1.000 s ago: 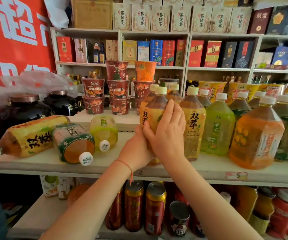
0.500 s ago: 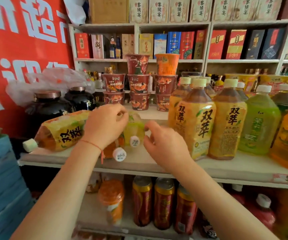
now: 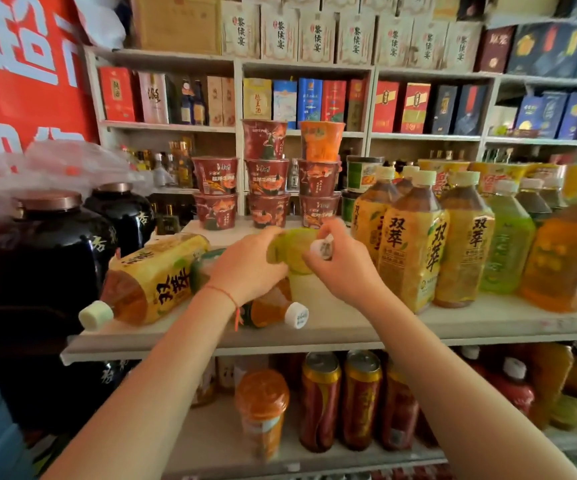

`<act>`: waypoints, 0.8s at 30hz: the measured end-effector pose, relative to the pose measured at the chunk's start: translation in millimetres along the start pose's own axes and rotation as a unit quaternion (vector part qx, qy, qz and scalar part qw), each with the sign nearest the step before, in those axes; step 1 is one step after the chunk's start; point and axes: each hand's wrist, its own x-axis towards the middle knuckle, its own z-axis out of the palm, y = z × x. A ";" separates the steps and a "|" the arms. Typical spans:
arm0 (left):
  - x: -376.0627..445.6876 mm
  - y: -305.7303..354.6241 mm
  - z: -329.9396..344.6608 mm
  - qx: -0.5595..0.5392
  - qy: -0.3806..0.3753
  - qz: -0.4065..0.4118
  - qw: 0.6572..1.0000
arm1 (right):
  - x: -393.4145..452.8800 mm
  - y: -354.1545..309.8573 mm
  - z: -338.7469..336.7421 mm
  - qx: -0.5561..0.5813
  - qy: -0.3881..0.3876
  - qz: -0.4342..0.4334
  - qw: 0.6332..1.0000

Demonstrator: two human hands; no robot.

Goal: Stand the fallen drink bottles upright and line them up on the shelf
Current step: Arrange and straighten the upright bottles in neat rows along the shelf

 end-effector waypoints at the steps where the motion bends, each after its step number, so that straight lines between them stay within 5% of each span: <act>1: 2.6 0.2 -5.5 -0.041 -0.033 0.004 0.999 | 2.6 -5.4 -6.3 0.009 0.022 -0.016 1.000; 3: 7.7 6.4 -9.9 -0.086 -0.074 0.018 0.993 | 7.6 -17.1 -19.5 0.023 0.066 -0.043 0.997; 7: 19.9 38.9 4.8 -0.126 -0.018 0.013 0.992 | 24.0 -28.4 -41.7 -0.002 0.123 -0.071 0.990; 12: 33.7 61.2 14.6 -0.216 -0.040 0.003 0.975 | 40.1 -20.7 -50.6 -0.089 0.129 -0.062 0.986; 16: 38.2 64.8 18.3 -0.170 -0.039 0.004 0.985 | 32.9 -10.4 -37.8 -0.107 0.087 -0.105 0.985; 24: 22.0 33.4 3.3 0.000 0.032 -0.020 0.999 | 41.3 8.1 -19.4 -0.239 0.187 -0.121 0.945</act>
